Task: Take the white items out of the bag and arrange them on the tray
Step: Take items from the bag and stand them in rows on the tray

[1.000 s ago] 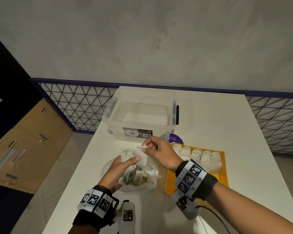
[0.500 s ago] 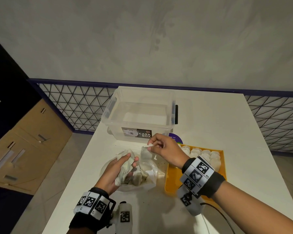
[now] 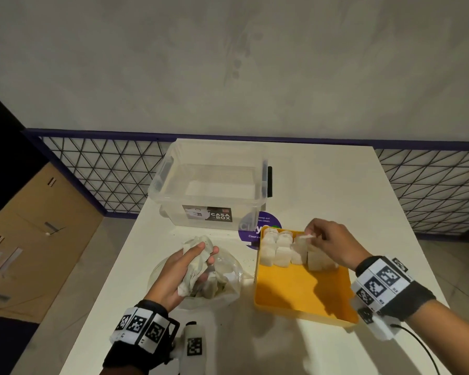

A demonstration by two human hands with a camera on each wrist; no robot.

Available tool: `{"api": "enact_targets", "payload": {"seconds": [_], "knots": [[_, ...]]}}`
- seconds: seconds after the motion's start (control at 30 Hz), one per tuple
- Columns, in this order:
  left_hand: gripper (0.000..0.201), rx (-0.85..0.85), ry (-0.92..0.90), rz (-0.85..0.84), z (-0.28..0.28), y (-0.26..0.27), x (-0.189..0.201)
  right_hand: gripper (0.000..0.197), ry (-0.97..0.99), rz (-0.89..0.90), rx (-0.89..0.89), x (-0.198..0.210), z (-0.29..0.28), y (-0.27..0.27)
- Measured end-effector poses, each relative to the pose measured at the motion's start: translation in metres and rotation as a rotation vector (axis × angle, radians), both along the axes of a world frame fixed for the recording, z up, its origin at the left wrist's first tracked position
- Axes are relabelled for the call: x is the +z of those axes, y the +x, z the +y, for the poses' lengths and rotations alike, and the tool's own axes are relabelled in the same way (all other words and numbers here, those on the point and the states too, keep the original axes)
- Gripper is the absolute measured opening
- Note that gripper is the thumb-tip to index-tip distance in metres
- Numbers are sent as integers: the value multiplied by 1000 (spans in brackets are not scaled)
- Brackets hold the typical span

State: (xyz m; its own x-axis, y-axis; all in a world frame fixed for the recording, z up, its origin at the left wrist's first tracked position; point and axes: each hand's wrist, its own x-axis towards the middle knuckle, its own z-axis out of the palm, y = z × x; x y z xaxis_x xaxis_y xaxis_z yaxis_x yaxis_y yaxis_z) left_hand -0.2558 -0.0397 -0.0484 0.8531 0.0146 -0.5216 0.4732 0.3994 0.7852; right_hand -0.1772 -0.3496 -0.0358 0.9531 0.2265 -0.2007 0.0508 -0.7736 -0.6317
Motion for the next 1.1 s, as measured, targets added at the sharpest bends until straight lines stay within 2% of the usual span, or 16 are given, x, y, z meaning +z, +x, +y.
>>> {"api": "enact_targets", "payload": {"seconds": [0.17, 0.3, 0.47, 0.77, 0.9, 0.97, 1.1], "knots": [[39, -25, 11, 18, -3, 2, -1, 15, -173, 106, 69, -36, 5, -8], [38, -36, -14, 30, -4, 2, 0, 11, -347, 37, 111, -52, 17, -8], [32, -45, 26, 40, -8, 0, 4, 21, -515, -87, 91, -58, 21, -4], [52, -42, 40, 100, -17, 1, 5, 32, -700, -212, 152, -42, 25, -3], [68, -58, 56, 114, -21, 1, 7, 35, -593, -257, 139, -17, 35, -4], [60, -79, 40, 105, -23, 1, 7, 31, -437, -285, 148, -2, 47, -7], [25, -164, 40, 32, -30, -1, 13, 26, -48, -216, 249, 27, 84, -19]]}}
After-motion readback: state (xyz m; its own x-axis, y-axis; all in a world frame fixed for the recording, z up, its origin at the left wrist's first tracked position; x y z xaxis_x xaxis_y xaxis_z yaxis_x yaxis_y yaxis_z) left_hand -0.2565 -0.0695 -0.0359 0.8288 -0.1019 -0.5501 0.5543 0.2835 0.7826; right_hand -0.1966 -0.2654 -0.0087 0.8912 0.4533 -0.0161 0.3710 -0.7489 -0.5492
